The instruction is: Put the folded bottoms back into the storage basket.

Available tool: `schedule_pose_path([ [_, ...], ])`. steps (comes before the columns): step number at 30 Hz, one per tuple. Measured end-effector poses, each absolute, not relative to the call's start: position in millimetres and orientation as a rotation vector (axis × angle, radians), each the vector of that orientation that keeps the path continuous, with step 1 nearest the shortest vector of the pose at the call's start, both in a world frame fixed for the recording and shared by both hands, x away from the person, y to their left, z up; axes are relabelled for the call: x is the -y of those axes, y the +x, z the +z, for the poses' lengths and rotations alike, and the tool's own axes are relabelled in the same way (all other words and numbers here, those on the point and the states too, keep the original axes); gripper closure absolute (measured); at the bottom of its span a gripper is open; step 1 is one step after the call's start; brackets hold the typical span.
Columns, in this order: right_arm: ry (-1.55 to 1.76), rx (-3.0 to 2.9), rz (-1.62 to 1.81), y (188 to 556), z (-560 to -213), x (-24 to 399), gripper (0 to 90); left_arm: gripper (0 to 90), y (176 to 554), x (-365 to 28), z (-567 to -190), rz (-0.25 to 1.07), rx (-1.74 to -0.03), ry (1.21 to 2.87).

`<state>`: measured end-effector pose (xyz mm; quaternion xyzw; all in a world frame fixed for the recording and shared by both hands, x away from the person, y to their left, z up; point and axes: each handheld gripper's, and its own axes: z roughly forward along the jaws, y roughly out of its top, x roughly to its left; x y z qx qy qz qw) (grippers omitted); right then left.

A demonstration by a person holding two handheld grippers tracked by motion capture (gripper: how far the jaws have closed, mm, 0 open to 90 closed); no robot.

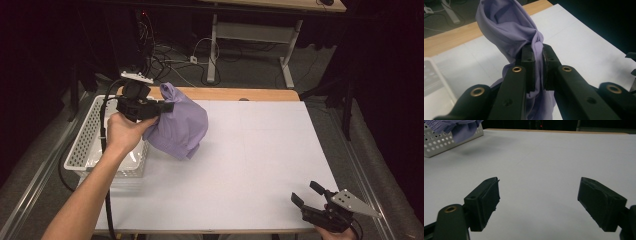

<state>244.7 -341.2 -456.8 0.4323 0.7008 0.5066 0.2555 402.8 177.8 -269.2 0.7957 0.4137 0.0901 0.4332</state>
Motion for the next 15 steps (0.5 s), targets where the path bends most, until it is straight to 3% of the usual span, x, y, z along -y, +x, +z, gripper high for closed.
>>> schedule_pose_path([
  [15, 1.177, -1.903, 1.372, 244.8, -456.9, 340.9, 18.2, 80.7, 389.3, -218.1, -254.0, 0.283, -1.080, 1.931],
])
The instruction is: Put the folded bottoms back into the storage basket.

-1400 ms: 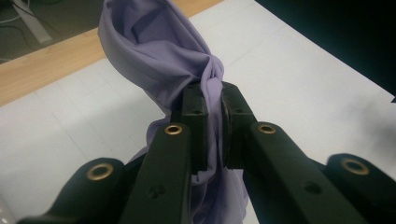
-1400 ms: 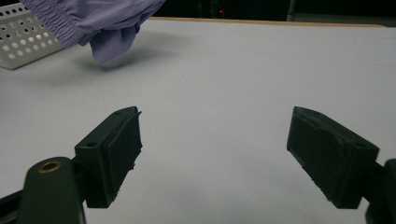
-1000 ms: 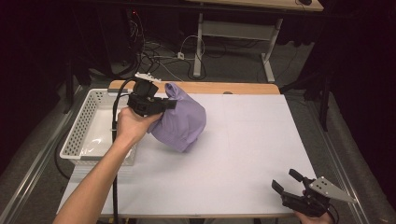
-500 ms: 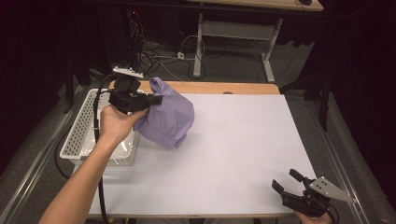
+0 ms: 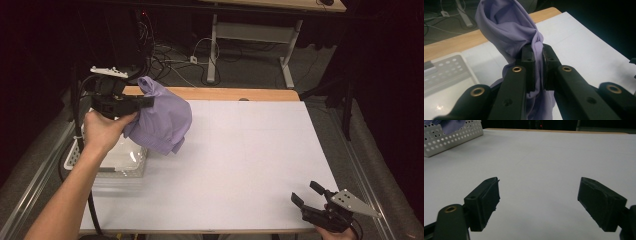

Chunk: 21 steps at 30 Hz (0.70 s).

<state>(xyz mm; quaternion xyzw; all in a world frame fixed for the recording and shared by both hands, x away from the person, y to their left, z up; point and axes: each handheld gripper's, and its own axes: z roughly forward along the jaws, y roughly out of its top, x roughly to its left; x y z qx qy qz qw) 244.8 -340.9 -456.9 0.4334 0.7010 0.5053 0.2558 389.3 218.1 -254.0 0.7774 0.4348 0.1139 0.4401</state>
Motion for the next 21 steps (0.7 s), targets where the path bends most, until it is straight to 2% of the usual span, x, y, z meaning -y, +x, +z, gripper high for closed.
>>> schedule_pose_path([
  [21, 1.183, -1.900, 1.383, 244.6, -456.7, 341.4, 18.2, 80.7, 374.6, -262.4, -251.5, 0.328, -1.168, 1.858],
])
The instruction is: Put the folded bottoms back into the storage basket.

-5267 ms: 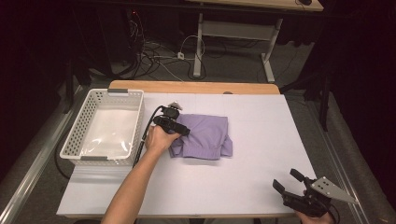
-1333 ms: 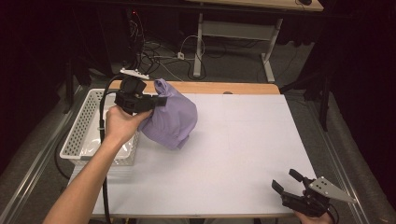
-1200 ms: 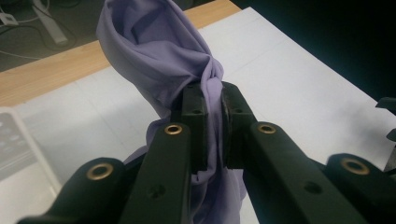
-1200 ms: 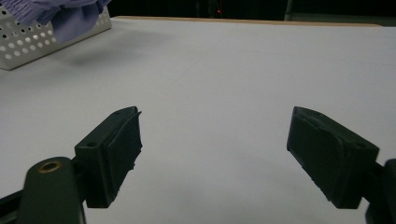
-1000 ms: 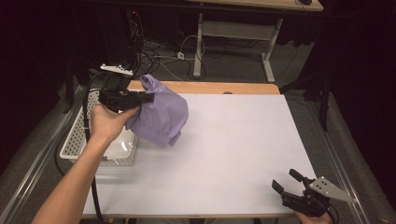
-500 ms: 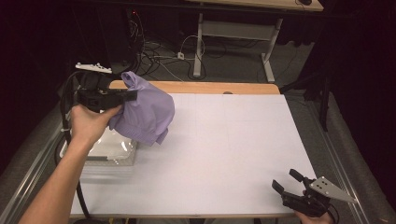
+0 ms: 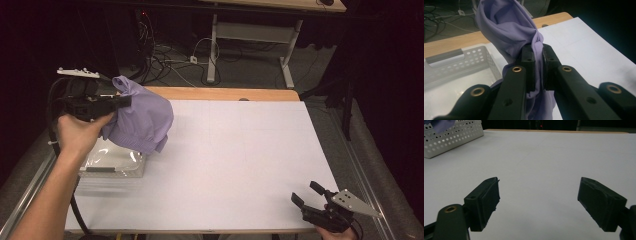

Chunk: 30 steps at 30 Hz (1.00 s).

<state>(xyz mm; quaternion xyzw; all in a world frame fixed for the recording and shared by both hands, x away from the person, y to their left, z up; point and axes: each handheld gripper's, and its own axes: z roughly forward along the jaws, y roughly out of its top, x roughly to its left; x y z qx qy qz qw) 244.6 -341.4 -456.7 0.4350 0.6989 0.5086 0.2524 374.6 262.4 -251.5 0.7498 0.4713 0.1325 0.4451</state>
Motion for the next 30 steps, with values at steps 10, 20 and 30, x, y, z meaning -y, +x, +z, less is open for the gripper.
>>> schedule_pose_path([
  [10, 1.190, -1.899, 1.393, 244.7, -456.9, 342.5, 18.2, 80.7, 371.1, -280.8, -248.6, 0.372, -1.202, 1.821],
  [20, 1.201, -1.897, 1.380, 244.9, -456.9, 341.2, 18.2, 80.6, 367.0, -309.1, -250.3, 0.403, -1.258, 1.764],
  [30, 1.196, -1.905, 1.380, 245.2, -457.2, 340.6, 18.2, 80.5, 369.9, -326.7, -258.0, 0.422, -1.309, 1.737],
])
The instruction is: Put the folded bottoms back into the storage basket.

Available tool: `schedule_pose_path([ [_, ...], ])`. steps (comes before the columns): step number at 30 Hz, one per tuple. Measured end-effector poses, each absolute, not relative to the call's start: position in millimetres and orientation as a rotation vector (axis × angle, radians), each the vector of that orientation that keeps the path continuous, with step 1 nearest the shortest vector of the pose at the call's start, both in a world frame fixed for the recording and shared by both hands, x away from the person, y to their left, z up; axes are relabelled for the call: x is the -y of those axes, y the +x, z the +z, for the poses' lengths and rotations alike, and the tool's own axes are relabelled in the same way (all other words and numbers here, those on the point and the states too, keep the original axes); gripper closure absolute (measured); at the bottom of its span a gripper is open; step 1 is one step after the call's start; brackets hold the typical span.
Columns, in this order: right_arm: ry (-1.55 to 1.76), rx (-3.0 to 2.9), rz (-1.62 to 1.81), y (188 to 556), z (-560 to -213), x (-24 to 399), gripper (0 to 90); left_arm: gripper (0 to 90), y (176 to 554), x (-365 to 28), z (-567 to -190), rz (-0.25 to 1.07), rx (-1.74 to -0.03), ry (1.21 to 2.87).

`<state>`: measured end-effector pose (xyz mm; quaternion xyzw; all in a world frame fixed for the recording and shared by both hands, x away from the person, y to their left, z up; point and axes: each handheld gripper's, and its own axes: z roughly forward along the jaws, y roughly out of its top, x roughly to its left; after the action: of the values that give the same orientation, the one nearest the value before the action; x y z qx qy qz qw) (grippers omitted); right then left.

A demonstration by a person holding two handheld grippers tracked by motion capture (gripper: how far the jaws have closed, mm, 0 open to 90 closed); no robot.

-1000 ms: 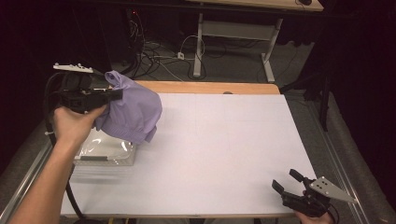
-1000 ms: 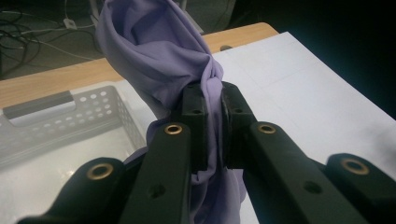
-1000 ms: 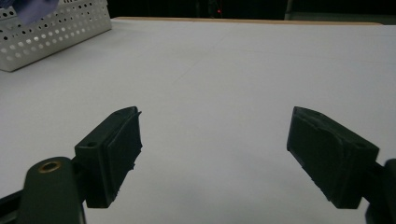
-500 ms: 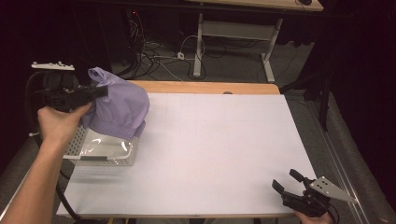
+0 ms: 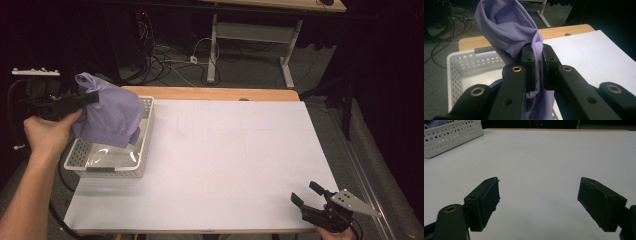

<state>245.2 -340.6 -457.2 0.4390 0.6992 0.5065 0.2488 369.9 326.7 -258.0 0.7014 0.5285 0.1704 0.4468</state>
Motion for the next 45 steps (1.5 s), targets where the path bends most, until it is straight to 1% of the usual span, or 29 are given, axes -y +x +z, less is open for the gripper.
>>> schedule_pose_path([
  [11, 1.200, -1.911, 1.380, 245.5, -457.6, 340.6, 18.2, 80.3, 384.7, -326.5, -281.7, 0.403, -1.339, 1.762],
  [22, 1.198, -1.923, 1.375, 245.7, -458.2, 341.2, 18.3, 80.1, 394.9, -317.2, -297.9, 0.406, -1.343, 1.804],
  [45, 1.200, -1.922, 1.374, 245.7, -458.2, 341.5, 18.2, 80.1, 403.6, -320.9, -322.1, 0.393, -1.398, 1.784],
])
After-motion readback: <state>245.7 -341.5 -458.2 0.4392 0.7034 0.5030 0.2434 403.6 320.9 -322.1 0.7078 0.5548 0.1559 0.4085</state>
